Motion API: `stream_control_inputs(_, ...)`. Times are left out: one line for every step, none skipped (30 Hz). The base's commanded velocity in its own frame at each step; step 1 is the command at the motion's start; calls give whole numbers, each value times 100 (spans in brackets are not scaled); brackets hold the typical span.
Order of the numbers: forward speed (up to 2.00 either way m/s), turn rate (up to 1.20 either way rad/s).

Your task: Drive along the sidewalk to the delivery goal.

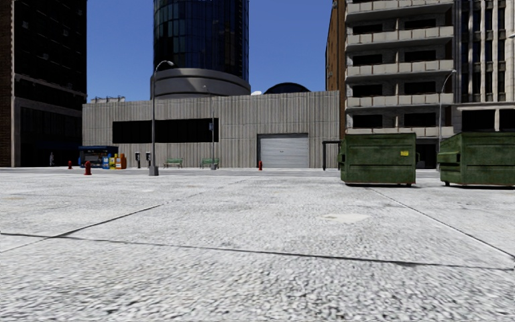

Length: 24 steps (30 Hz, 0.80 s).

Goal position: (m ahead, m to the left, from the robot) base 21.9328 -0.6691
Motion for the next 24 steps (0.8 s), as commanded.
stream_control_inputs(200,0)
stream_control_inputs(200,0)
stream_control_inputs(200,0)
stream_control_inputs(200,0)
stream_control_inputs(200,0)
stream_control_inputs(200,0)
stream_control_inputs(200,0)
stream_control_inputs(200,0)
stream_control_inputs(200,0)
stream_control_inputs(200,0)
stream_control_inputs(200,0)
stream_control_inputs(200,0)
stream_control_inputs(200,0)
stream_control_inputs(200,0)
stream_control_inputs(200,0)
stream_control_inputs(200,0)
stream_control_inputs(200,0)
stream_control_inputs(200,0)
stream_control_inputs(200,0)
stream_control_inputs(200,0)
stream_control_inputs(200,0)
stream_control_inputs(200,0)
stream_control_inputs(200,0)
stream_control_inputs(200,0)
